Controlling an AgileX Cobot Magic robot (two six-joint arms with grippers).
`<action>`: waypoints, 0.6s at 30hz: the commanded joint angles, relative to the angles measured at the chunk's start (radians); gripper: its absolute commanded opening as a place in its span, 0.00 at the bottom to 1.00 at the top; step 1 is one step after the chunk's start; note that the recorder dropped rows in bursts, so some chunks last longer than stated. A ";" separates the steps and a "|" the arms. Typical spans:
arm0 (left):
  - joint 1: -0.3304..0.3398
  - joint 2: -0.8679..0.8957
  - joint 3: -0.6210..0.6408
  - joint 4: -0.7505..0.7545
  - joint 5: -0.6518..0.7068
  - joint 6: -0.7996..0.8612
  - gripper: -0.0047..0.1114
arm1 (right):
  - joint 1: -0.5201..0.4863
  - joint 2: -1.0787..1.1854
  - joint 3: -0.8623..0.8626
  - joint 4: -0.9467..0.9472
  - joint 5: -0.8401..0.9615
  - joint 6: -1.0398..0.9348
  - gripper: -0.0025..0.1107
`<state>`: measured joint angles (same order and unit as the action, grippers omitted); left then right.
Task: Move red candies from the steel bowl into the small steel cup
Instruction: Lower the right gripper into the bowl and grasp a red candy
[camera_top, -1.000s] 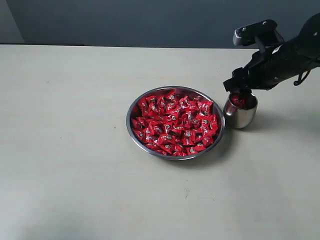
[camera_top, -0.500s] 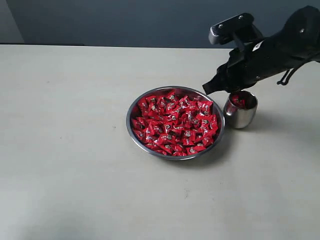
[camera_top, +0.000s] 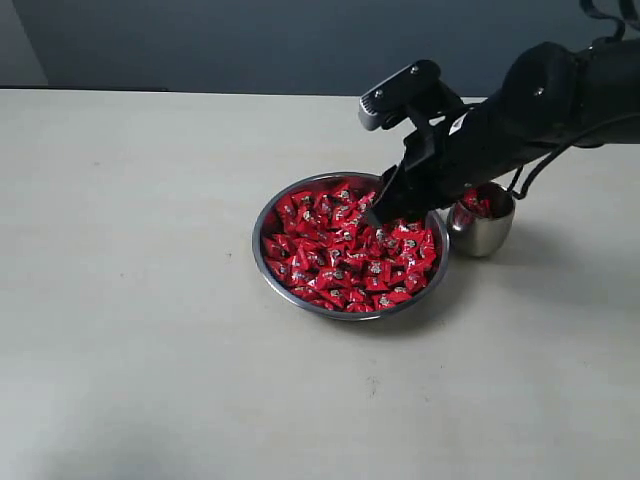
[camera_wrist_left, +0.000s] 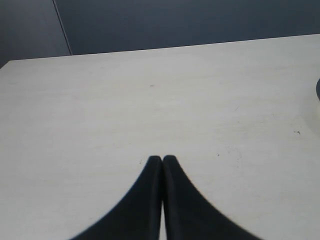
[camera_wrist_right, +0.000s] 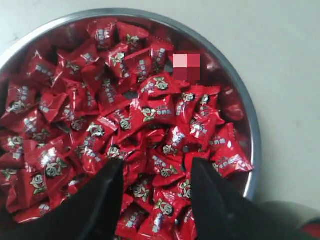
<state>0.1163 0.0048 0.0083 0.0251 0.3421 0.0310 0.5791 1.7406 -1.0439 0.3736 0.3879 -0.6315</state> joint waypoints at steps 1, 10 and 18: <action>-0.008 -0.005 -0.008 0.002 -0.005 -0.002 0.04 | 0.001 0.039 0.002 0.005 0.005 -0.005 0.41; -0.008 -0.005 -0.008 0.002 -0.005 -0.002 0.04 | 0.003 0.121 -0.046 0.082 0.039 -0.005 0.41; -0.008 -0.005 -0.008 0.002 -0.005 -0.002 0.04 | 0.003 0.206 -0.077 0.083 0.020 -0.007 0.41</action>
<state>0.1163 0.0048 0.0083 0.0251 0.3421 0.0310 0.5791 1.9252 -1.1053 0.4512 0.4201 -0.6336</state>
